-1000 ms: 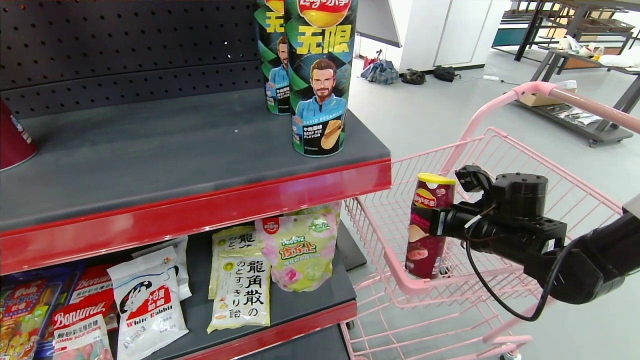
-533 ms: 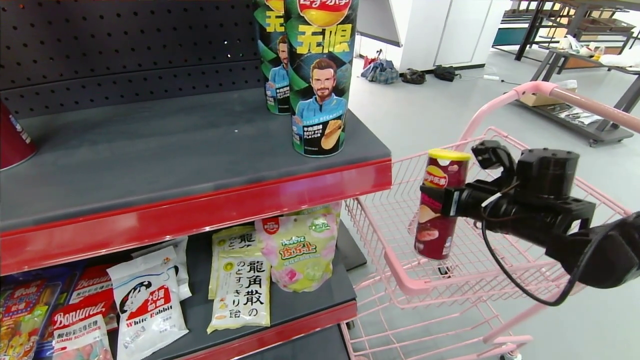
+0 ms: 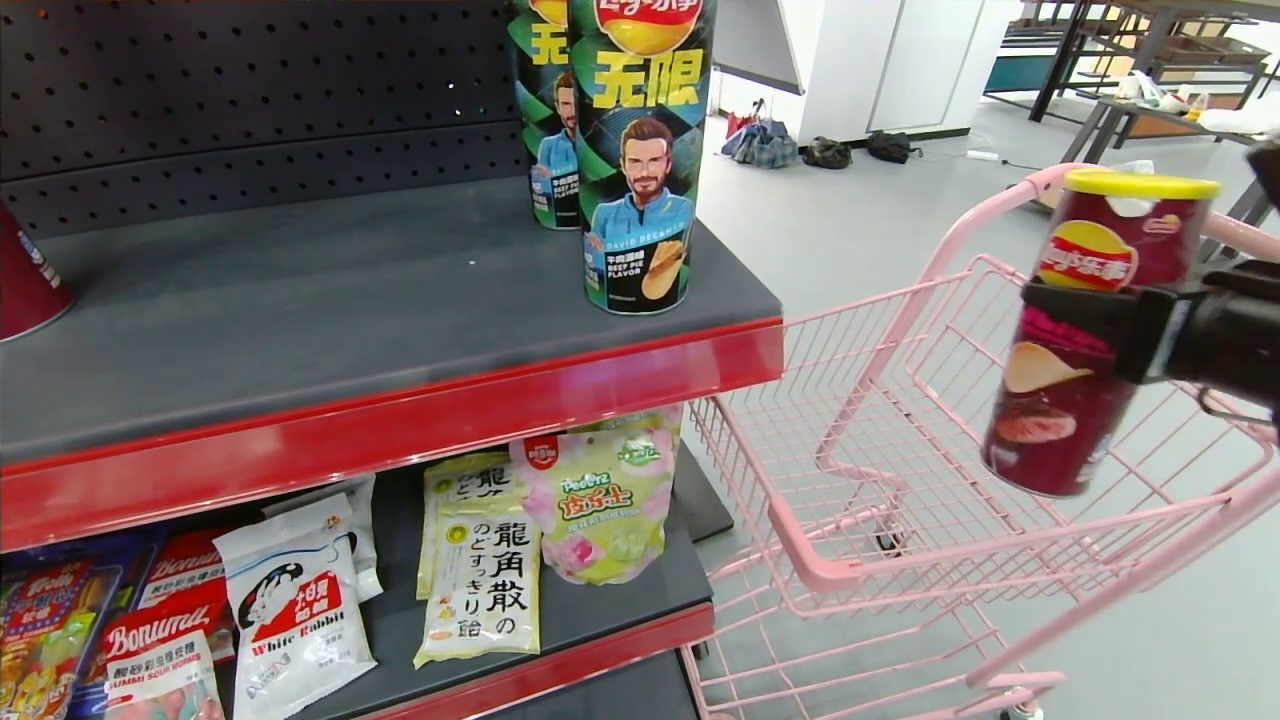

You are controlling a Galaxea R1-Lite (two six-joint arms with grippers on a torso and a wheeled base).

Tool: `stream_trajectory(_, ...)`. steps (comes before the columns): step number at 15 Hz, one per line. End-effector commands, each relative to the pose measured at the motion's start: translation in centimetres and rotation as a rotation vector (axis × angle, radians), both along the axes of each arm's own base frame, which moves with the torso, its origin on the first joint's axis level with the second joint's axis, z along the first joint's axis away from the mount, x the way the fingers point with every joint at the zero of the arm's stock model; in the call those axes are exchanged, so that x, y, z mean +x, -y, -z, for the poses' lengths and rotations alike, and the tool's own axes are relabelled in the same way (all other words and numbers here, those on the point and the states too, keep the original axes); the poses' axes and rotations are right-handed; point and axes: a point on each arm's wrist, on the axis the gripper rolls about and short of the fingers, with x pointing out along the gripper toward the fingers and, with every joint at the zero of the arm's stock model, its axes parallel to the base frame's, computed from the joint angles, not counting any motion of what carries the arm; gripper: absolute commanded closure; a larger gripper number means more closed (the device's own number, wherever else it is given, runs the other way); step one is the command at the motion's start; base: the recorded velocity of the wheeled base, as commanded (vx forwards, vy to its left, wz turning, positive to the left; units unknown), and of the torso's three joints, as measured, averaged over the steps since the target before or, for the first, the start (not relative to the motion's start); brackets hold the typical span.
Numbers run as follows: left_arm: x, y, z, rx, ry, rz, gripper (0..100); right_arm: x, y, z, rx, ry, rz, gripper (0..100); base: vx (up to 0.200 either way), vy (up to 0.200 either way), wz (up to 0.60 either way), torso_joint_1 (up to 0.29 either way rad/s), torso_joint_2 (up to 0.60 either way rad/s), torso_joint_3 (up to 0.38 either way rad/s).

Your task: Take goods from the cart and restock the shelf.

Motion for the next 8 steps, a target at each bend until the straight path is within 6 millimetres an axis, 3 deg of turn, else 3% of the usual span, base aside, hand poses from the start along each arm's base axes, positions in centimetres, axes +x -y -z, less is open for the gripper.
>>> stream_trajectory(1, 0.0, 0.0, 0.0, 0.000, -0.001, 0.000, 0, -9.7, 2.7, 1.6, -0.044, 0.012, 0.089, 100, 0.000, 0.000, 0.00, 0.000, 0.00, 0.000)
stream_trajectory(5, 0.0, 0.0, 0.0, 0.000, -0.001, 0.000, 0, -16.9, 3.9, 4.7, -0.072, -0.045, 0.172, 100, 0.000, 0.000, 0.00, 0.000, 0.00, 0.000)
stream_trajectory(8, 0.0, 0.0, 0.0, 0.000, -0.001, 0.000, 0, -18.3, 4.0, 6.2, -0.077, -0.057, 0.179, 100, 0.000, 0.000, 0.00, 0.000, 0.00, 0.000)
